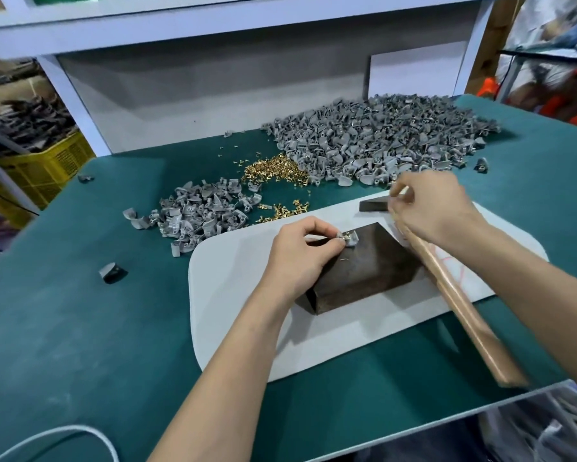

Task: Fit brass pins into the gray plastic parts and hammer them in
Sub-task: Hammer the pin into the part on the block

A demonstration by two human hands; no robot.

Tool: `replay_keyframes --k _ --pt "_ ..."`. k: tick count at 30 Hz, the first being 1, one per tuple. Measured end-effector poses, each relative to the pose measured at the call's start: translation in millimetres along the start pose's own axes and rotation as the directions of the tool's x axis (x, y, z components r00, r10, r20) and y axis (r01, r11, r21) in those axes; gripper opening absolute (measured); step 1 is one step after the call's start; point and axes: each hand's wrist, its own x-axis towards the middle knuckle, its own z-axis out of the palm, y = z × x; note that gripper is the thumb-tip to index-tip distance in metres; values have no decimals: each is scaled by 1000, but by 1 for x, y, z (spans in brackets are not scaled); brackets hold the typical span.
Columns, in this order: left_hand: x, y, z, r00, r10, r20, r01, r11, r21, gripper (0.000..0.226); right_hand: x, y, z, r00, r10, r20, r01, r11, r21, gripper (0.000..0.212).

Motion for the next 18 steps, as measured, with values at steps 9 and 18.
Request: replay_keyframes --k 9,18 --pt "-1 6 0 1000 12 13 -12 1000 25 13 -12 -54 -14 898 -140 418 44 972 231 14" --pt "-2 6 5 998 62 2 -62 993 104 26 -6 -76 -17 895 -33 444 56 998 -39 15"
